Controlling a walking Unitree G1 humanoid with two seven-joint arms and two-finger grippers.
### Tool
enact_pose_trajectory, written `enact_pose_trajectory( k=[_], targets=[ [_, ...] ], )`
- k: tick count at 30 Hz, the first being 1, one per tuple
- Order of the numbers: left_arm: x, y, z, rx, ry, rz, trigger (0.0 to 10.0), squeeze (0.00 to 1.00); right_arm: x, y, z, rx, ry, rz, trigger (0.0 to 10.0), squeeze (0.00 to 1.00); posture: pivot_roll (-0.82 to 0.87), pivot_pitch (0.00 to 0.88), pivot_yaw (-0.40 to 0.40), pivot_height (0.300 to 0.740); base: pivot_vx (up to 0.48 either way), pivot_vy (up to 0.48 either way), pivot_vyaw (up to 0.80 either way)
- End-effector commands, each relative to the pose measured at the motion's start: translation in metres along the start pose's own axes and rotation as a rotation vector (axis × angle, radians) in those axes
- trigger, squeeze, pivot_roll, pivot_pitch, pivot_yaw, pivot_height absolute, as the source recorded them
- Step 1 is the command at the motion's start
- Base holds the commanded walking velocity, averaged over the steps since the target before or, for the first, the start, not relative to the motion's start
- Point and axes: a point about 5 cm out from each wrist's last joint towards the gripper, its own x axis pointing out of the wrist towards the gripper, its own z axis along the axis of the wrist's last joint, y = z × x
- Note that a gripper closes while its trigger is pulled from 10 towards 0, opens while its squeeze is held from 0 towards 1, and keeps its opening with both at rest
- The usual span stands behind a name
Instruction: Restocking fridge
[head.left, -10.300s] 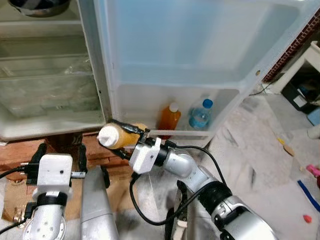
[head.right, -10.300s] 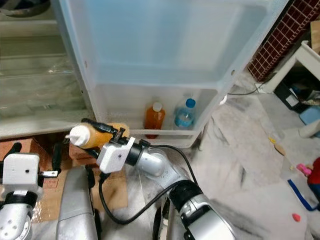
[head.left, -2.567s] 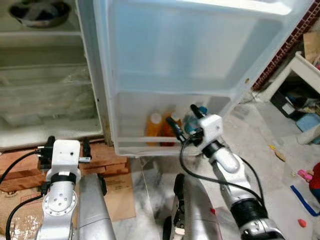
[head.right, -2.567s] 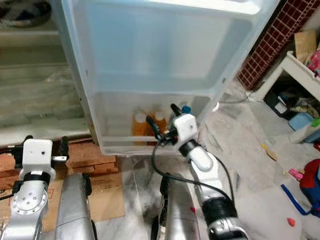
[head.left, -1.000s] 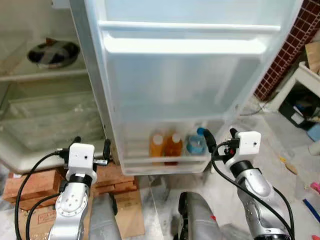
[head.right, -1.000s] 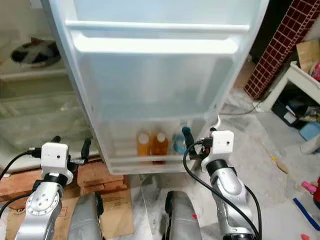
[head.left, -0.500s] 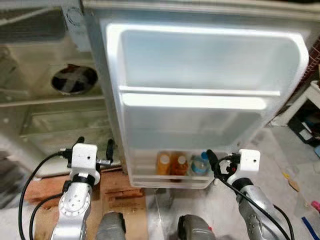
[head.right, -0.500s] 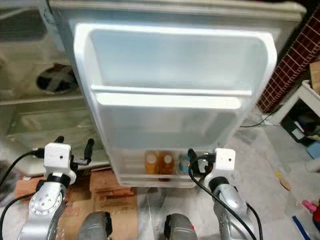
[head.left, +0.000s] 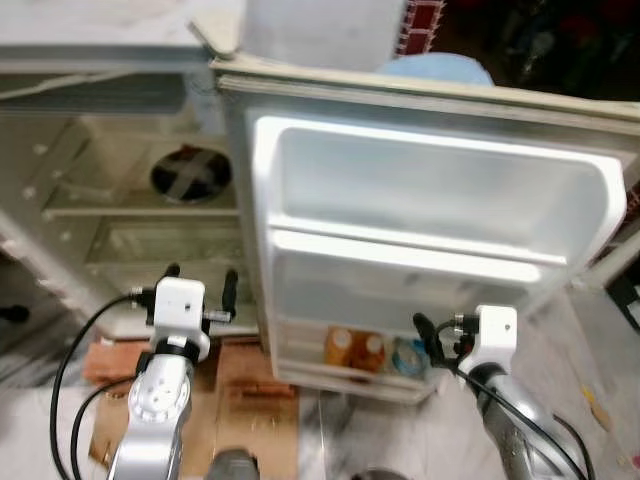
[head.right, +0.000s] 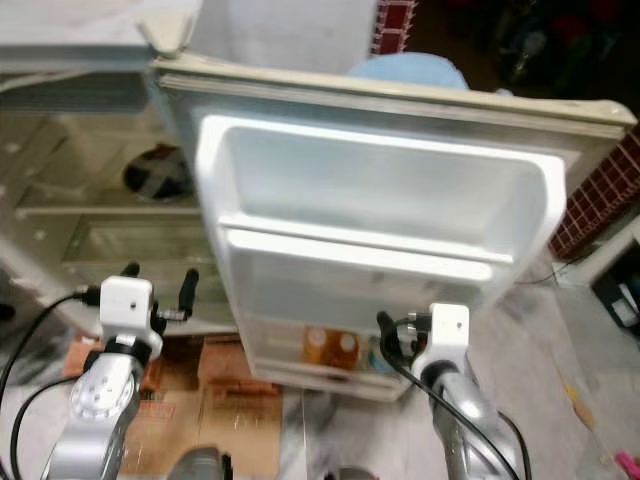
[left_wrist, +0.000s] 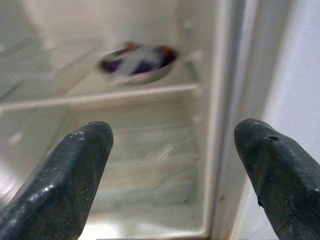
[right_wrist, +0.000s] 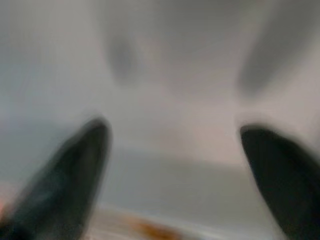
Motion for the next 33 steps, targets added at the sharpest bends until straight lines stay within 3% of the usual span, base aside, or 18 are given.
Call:
enact_pose_trajectory(
  k=[1,4,9,17,24,28,33],
  targets=[
    [-0.002,0.001,-0.004,0.005,0.015,-0.007,10.0,0.00,-0.001,0.003,0.002,-0.050,-0.015,-0.009,10.0,0.00,0.05,0.000,-0.065,0.740,-0.435,0.000,0.00],
    [-0.002,0.001,-0.004,0.006,0.016,-0.007,10.0,0.00,0.002,0.004,0.008,-0.125,-0.057,0.000,10.0,0.00,0.04,0.000,-0.065,0.740,-0.433,0.000,0.00],
    [0.000,0.000,-0.002,0.006,0.010,-0.008,10.0,0.00,0.007,0.000,0.017,-0.091,-0.082,-0.029,10.0,0.00,0.05,0.000,-0.065,0.740,-0.383,0.000,0.00],
    [0.000,0.003,-0.002,0.014,0.012,0.011,10.0,0.00,0.005,0.004,0.007,-0.080,-0.022,0.029,10.0,0.00,0.06,0.000,-0.066,0.740,-0.232,0.000,0.00],
    [0.004,0.007,0.007,0.002,-0.020,0.038,10.0,0.00,0.007,0.003,0.022,-0.051,-0.096,0.008,10.0,0.00,0.06,0.000,-0.050,0.740,0.000,0.000,0.00],
    [-0.001,0.011,0.003,-0.033,0.001,0.078,10.0,0.00,0.007,-0.004,0.032,-0.066,-0.121,-0.052,10.0,0.00,0.05,0.000,-0.033,0.740,0.000,0.000,0.00],
    [-0.007,0.017,-0.004,-0.064,0.030,0.142,10.0,0.00,0.009,-0.013,0.031,-0.032,-0.126,-0.164,10.0,0.00,0.06,0.000,-0.036,0.740,0.000,0.000,0.00]
  ],
)
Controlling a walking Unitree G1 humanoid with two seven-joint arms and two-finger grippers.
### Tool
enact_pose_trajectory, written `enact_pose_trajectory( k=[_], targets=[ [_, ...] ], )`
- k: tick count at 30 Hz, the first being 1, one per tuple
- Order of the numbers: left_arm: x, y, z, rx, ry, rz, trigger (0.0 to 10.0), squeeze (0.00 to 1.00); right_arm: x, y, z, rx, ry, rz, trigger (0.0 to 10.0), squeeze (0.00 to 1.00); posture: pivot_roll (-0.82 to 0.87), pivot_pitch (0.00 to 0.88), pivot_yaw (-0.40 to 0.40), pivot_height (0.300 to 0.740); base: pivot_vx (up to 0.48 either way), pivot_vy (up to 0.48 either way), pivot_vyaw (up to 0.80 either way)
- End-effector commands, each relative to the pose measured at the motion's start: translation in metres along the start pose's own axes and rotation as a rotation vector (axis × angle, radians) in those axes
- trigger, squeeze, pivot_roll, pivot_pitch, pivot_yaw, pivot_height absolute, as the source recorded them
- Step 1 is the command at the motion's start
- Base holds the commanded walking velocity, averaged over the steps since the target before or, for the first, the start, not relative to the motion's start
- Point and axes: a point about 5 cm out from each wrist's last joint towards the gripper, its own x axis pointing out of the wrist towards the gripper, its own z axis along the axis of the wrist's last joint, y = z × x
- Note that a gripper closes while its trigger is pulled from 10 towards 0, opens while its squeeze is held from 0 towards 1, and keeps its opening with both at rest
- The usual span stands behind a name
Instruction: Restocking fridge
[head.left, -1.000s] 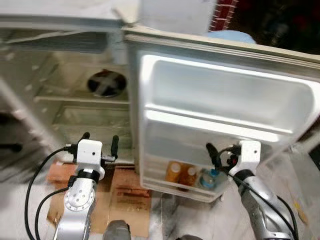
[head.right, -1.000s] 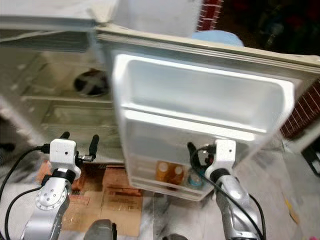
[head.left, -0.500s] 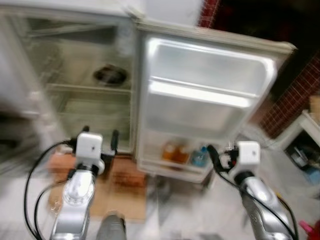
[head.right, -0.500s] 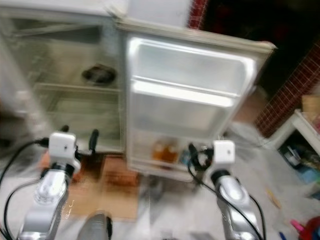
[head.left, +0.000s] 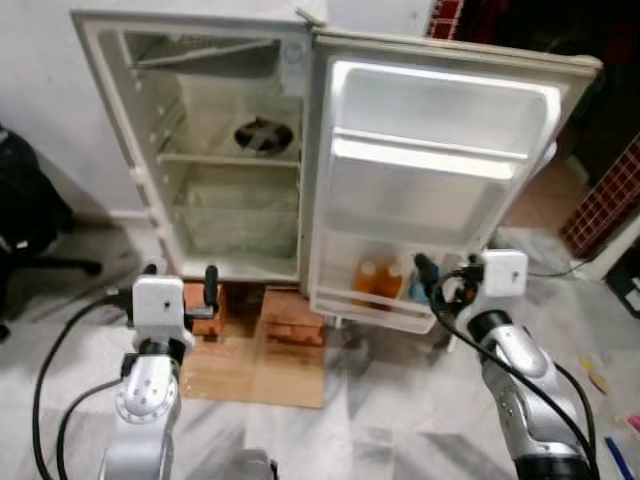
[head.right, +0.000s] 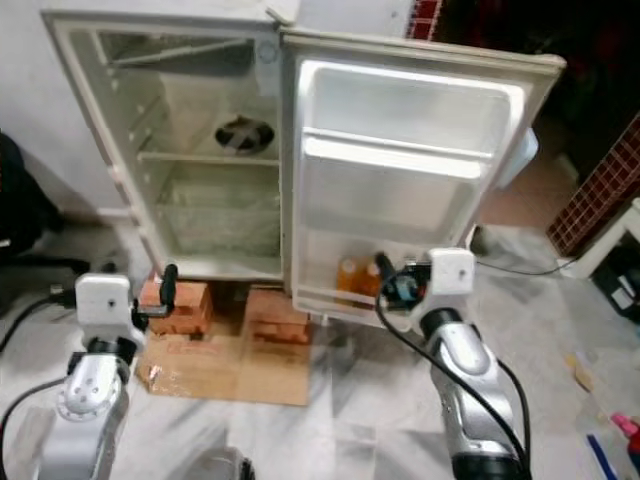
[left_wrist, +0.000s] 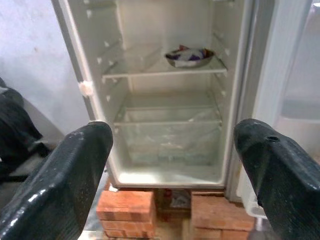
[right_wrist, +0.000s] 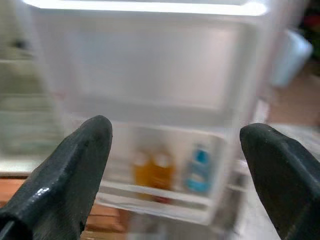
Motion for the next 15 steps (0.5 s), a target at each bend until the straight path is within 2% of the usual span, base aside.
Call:
enact_pose_trajectory(
  k=[1,7,11,15],
  targets=[
    [-0.001,0.005,-0.002,-0.011,0.019,0.033,10.0,0.00,0.001,0.000,-0.001,0.027,-0.005,-0.043,10.0,0.00,0.06,0.000,-0.036,0.740,0.000,0.000,0.00],
    [-0.002,0.007,-0.006,-0.036,0.044,0.013,10.0,0.00,-0.003,0.021,0.004,0.034,-0.092,-0.006,10.0,0.00,0.05,0.000,-0.022,0.740,0.000,0.000,0.00],
    [0.000,0.002,-0.006,-0.022,0.035,-0.022,10.0,0.00,0.000,0.023,0.003,0.057,-0.082,-0.025,10.0,0.00,0.05,0.000,-0.027,0.740,0.000,0.000,0.00],
    [0.004,0.002,-0.003,-0.028,0.024,-0.013,10.0,0.00,0.004,0.020,0.004,0.044,-0.083,-0.022,10.0,0.00,0.05,0.000,-0.043,0.740,0.275,-0.350,0.00]
  ],
)
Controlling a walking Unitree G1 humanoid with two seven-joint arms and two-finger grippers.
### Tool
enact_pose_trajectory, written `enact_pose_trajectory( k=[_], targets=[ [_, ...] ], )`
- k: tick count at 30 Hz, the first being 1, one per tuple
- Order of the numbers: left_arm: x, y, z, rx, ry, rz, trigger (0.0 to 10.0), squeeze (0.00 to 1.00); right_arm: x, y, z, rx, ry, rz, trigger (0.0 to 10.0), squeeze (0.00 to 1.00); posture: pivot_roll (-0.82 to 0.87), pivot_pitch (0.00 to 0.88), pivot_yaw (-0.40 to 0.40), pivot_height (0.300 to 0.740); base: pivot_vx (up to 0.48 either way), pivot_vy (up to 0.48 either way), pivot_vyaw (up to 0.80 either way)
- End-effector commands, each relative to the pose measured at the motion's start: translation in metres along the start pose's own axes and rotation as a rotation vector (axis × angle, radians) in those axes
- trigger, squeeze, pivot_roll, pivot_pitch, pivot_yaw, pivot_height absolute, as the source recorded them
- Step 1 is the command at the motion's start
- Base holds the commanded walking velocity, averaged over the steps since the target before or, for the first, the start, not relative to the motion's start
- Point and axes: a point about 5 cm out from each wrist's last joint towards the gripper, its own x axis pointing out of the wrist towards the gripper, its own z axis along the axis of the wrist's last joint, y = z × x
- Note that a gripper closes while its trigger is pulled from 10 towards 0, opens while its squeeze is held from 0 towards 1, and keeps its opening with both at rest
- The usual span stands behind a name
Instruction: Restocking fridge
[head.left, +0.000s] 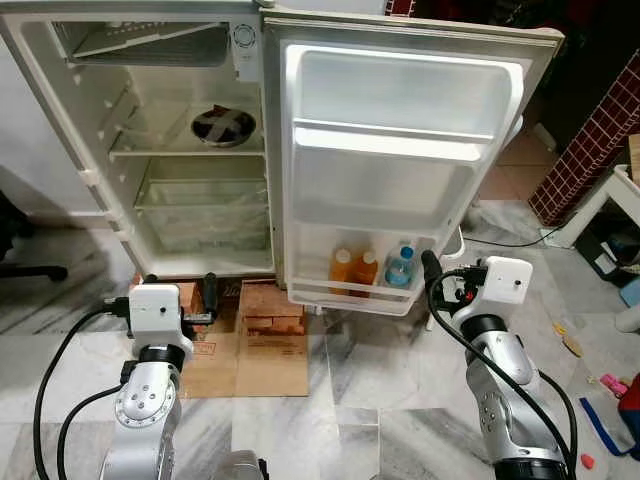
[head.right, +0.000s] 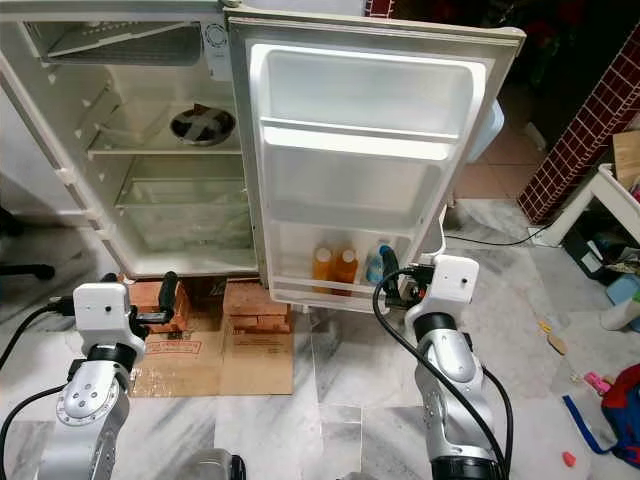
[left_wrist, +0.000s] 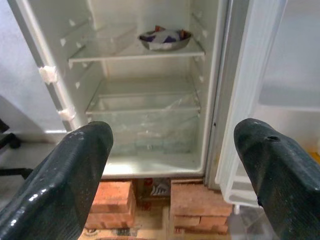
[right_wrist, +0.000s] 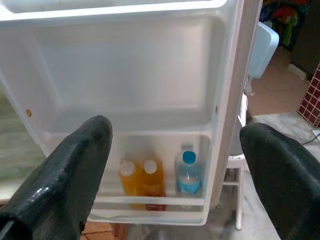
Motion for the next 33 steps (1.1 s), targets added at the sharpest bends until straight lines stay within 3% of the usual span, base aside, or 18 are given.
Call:
enact_pose_trajectory(
  k=[1,7,16,20,22,24,25,26,28,29,33],
  targets=[
    [0.002,0.000,0.001,0.001,-0.005,0.008,10.0,0.00,0.003,-0.008,0.003,-0.021,-0.010,-0.016,10.0,0.00,0.06,0.000,-0.046,0.740,0.270,-0.394,0.00],
    [0.001,-0.002,0.000,-0.003,-0.003,0.008,10.0,0.00,0.012,-0.008,0.006,-0.022,-0.020,0.000,10.0,0.00,0.06,0.000,-0.050,0.740,0.263,-0.399,0.00],
    [0.002,-0.001,0.000,-0.005,-0.004,0.017,10.0,0.00,0.011,0.003,-0.002,-0.005,0.015,0.052,10.0,0.00,0.07,0.000,-0.054,0.740,0.247,-0.408,0.00],
    [0.003,-0.002,0.000,-0.005,-0.004,0.017,10.0,0.00,0.011,-0.001,-0.003,-0.028,0.026,0.037,10.0,0.00,0.07,0.000,-0.055,0.740,0.240,-0.412,0.00],
    [0.003,-0.002,0.000,-0.006,-0.004,0.019,10.0,0.00,0.012,-0.002,-0.005,-0.086,0.031,0.018,10.0,0.00,0.06,0.000,-0.056,0.740,0.242,-0.412,0.00],
    [0.003,-0.001,0.000,-0.009,-0.004,0.026,10.0,0.00,0.013,-0.001,-0.006,-0.061,0.011,0.015,10.0,0.00,0.07,0.000,-0.058,0.740,0.242,-0.412,0.00],
    [0.003,0.000,-0.001,-0.019,0.000,0.033,10.0,0.00,0.013,0.000,-0.005,-0.133,-0.008,-0.001,10.0,0.00,0.07,0.000,-0.058,0.740,0.244,-0.412,0.00],
    [0.003,0.000,-0.001,-0.019,0.000,0.033,10.0,0.00,0.013,0.000,-0.005,-0.133,-0.008,-0.001,10.0,0.00,0.07,0.000,-0.058,0.740,0.244,-0.412,0.00],
    [0.002,0.000,-0.002,-0.033,0.009,0.032,10.0,0.00,0.008,0.012,-0.004,-0.017,-0.002,0.158,10.0,0.00,0.07,0.000,-0.057,0.740,0.244,-0.412,0.00],
    [0.000,0.000,-0.003,-0.034,0.012,0.034,10.0,0.00,0.007,0.015,-0.002,-0.004,-0.013,0.181,10.0,0.00,0.06,0.000,-0.056,0.740,0.240,-0.412,0.00],
    [-0.004,0.002,-0.006,-0.039,0.023,0.048,10.0,0.00,0.002,0.012,-0.001,-0.008,-0.043,0.131,10.0,0.00,0.06,0.000,-0.060,0.740,0.061,-0.415,0.00]
  ],
)
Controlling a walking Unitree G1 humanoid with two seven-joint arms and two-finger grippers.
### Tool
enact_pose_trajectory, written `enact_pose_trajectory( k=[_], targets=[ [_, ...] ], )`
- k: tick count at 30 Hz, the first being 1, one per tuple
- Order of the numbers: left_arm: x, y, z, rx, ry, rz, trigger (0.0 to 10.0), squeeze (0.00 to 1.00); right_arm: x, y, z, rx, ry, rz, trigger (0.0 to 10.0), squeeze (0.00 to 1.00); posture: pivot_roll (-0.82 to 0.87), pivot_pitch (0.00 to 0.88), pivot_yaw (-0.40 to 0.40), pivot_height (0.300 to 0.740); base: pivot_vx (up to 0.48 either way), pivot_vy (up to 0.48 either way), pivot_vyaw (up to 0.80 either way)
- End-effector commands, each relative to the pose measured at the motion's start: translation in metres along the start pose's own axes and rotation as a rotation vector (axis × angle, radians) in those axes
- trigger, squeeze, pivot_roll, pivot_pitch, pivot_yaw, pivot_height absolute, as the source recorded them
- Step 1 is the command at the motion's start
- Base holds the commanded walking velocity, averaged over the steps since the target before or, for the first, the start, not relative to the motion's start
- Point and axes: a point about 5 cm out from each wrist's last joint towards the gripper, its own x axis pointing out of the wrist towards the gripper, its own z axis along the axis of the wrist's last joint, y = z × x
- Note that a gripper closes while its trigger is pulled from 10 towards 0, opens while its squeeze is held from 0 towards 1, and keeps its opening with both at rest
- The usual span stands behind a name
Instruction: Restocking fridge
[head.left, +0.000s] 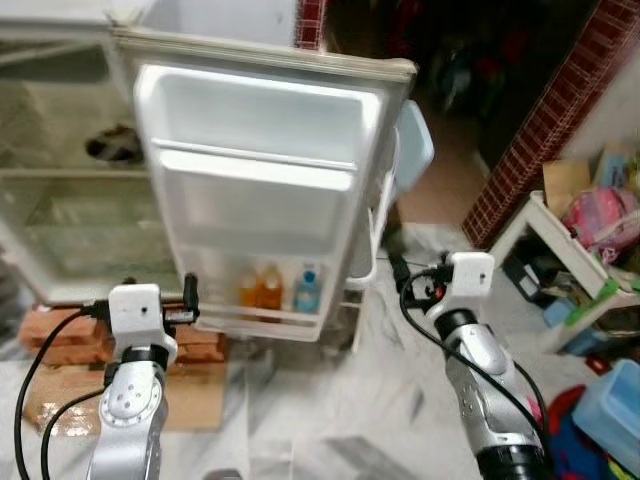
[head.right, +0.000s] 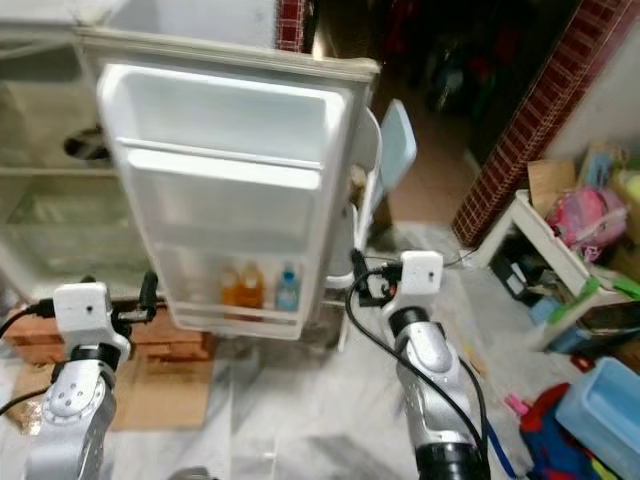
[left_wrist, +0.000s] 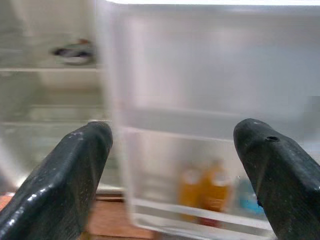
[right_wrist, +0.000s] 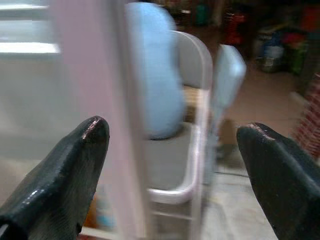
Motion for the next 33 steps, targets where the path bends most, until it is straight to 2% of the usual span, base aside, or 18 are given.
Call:
enact_pose_trajectory(
  k=[1,3,4,7,8,9,13,16,20,23,33],
  targets=[
    [-0.003,-0.004,-0.002,-0.012,0.008,-0.010,10.0,0.00,-0.004,-0.010,0.006,-0.016,-0.035,-0.072,10.0,0.00,0.06,0.000,-0.059,0.740,0.000,-0.416,0.00],
    [-0.003,-0.004,-0.001,-0.008,0.002,-0.013,10.0,0.00,-0.006,-0.008,0.000,-0.028,-0.008,-0.102,10.0,0.00,0.06,0.000,-0.059,0.740,0.000,-0.420,0.00],
    [-0.002,-0.005,0.001,0.001,-0.008,-0.023,10.0,0.00,-0.007,-0.005,-0.002,-0.123,-0.007,-0.107,10.0,0.00,0.06,0.000,-0.058,0.740,0.000,-0.420,0.00],
    [-0.001,-0.005,0.001,0.004,-0.012,-0.027,10.0,0.00,-0.007,-0.004,-0.002,-0.160,-0.008,-0.101,10.0,0.00,0.06,0.000,-0.058,0.740,0.000,-0.417,0.00],
    [-0.001,-0.004,0.001,0.005,-0.010,-0.026,10.0,0.00,-0.007,0.002,-0.003,-0.093,0.019,-0.042,10.0,0.00,0.06,0.000,-0.057,0.740,0.000,-0.412,0.00],
    [-0.001,-0.004,0.001,0.005,-0.009,-0.026,10.0,0.00,-0.007,0.004,-0.004,-0.075,0.026,-0.025,10.0,0.00,0.06,0.000,-0.057,0.740,0.000,-0.412,0.00],
    [0.000,-0.004,0.000,0.007,-0.006,-0.016,10.0,0.00,-0.002,-0.010,-0.002,-0.147,0.036,-0.102,10.0,0.00,0.06,0.000,-0.061,0.740,0.246,-0.409,0.00],
    [0.000,-0.001,0.000,0.009,-0.012,0.016,10.0,0.00,-0.002,-0.015,-0.004,-0.102,0.049,-0.122,10.0,0.00,0.06,0.000,-0.065,0.740,0.250,-0.384,0.00],
    [0.001,0.002,0.000,-0.026,-0.009,0.035,10.0,0.00,-0.001,-0.014,-0.002,-0.099,0.037,-0.109,10.0,0.00,0.07,0.000,-0.065,0.740,0.000,0.000,0.00],
    [0.002,0.003,-0.001,-0.027,-0.003,0.033,10.0,0.00,0.000,-0.012,-0.002,-0.124,0.035,-0.101,10.0,0.00,0.07,0.000,-0.064,0.740,0.000,0.000,0.80],
    [0.003,0.000,0.001,-0.031,-0.014,0.002,10.0,0.00,0.001,-0.015,-0.001,-0.126,0.027,-0.113,10.0,0.00,0.06,0.000,-0.061,0.740,0.000,0.000,0.78]
  ],
)
